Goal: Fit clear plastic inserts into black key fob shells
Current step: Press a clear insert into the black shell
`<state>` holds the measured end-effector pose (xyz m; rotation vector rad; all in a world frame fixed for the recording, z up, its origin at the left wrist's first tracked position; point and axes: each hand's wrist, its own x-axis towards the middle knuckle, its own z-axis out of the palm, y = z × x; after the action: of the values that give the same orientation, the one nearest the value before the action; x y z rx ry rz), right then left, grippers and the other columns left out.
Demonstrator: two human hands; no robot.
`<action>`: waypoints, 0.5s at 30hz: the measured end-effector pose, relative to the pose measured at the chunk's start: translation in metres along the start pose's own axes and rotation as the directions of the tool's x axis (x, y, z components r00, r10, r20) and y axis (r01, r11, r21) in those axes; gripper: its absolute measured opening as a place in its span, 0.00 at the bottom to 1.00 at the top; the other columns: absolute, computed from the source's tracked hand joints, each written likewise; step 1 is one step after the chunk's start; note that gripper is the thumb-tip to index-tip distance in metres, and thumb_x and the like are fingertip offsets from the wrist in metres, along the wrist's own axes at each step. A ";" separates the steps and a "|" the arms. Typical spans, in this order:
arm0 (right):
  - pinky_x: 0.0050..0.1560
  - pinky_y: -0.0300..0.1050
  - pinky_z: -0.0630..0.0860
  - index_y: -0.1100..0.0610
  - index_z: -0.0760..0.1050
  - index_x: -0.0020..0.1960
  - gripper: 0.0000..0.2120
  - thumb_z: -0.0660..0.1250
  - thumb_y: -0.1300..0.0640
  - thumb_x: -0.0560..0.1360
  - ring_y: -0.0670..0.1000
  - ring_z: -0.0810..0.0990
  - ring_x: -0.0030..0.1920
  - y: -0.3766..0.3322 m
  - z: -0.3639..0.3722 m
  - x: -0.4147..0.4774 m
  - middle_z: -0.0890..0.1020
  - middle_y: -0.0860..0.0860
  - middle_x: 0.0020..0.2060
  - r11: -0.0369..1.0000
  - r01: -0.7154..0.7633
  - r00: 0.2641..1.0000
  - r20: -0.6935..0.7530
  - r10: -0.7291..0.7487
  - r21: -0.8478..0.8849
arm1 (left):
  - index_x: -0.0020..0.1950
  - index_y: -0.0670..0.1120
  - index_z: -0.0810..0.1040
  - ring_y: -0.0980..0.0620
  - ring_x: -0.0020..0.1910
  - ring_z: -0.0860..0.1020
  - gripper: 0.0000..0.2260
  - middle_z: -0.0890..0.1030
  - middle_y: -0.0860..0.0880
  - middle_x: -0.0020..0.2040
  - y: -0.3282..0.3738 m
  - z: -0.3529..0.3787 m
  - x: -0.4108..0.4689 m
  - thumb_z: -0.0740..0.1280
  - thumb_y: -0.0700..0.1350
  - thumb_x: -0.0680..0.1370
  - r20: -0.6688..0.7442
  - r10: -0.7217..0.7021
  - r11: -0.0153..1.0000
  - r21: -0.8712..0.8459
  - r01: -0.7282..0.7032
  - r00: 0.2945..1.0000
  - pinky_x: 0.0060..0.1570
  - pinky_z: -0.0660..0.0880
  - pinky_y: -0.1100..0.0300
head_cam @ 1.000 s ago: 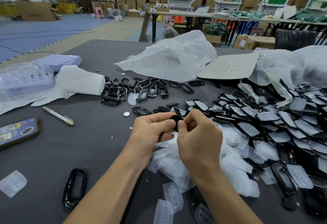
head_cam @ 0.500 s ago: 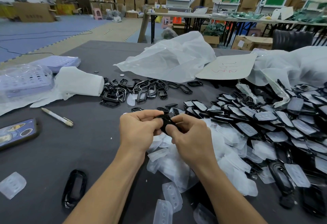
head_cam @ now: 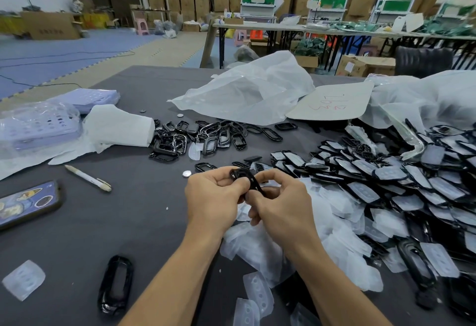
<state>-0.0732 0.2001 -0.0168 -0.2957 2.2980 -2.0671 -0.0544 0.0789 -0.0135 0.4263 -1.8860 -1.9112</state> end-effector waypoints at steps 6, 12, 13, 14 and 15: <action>0.27 0.46 0.76 0.60 0.77 0.47 0.08 0.71 0.71 0.72 0.54 0.78 0.24 -0.003 -0.001 0.001 0.83 0.57 0.29 0.997 -0.060 0.998 0.008 0.059 0.049 | 0.37 0.66 0.85 0.52 0.28 0.82 0.19 0.85 0.53 0.30 0.003 0.001 -0.008 0.75 0.38 0.73 -0.023 0.113 0.983 0.148 -0.108 0.993 0.37 0.84 0.55; 0.25 0.45 0.75 0.58 0.76 0.47 0.07 0.70 0.69 0.76 0.54 0.77 0.24 0.000 -0.005 0.002 0.83 0.60 0.29 0.998 -0.041 0.999 -0.017 0.042 0.057 | 0.44 0.56 0.89 0.44 0.32 0.82 0.10 0.86 0.43 0.35 0.000 -0.002 -0.003 0.74 0.40 0.77 0.123 -0.002 0.995 0.102 -0.011 0.992 0.44 0.83 0.47; 0.25 0.45 0.74 0.57 0.76 0.47 0.08 0.69 0.69 0.77 0.54 0.76 0.24 0.000 -0.004 0.002 0.83 0.59 0.28 0.998 -0.030 0.999 -0.020 0.031 0.046 | 0.45 0.49 0.89 0.43 0.33 0.80 0.08 0.86 0.38 0.37 -0.001 -0.003 -0.002 0.73 0.38 0.78 0.172 -0.044 0.998 0.057 0.035 0.984 0.45 0.82 0.41; 0.25 0.45 0.74 0.56 0.76 0.46 0.09 0.69 0.69 0.77 0.53 0.76 0.23 0.001 -0.004 0.002 0.82 0.58 0.28 0.999 -0.018 1.000 -0.017 0.018 0.028 | 0.44 0.45 0.89 0.43 0.34 0.80 0.08 0.86 0.36 0.38 -0.002 -0.003 -0.001 0.72 0.36 0.78 0.197 -0.075 0.997 0.031 0.070 0.978 0.46 0.81 0.38; 0.24 0.45 0.74 0.54 0.75 0.45 0.10 0.69 0.69 0.77 0.53 0.76 0.23 0.001 -0.004 0.002 0.82 0.57 0.27 1.000 -0.003 1.000 -0.010 0.003 0.003 | 0.43 0.44 0.89 0.43 0.34 0.80 0.08 0.86 0.36 0.38 -0.003 -0.004 0.001 0.72 0.34 0.78 0.197 -0.090 0.996 0.026 0.087 0.976 0.47 0.81 0.39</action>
<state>-0.0755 0.2037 -0.0174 -0.2826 2.2994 -2.0754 -0.0537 0.0751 -0.0167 0.3417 -2.0407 -2.0641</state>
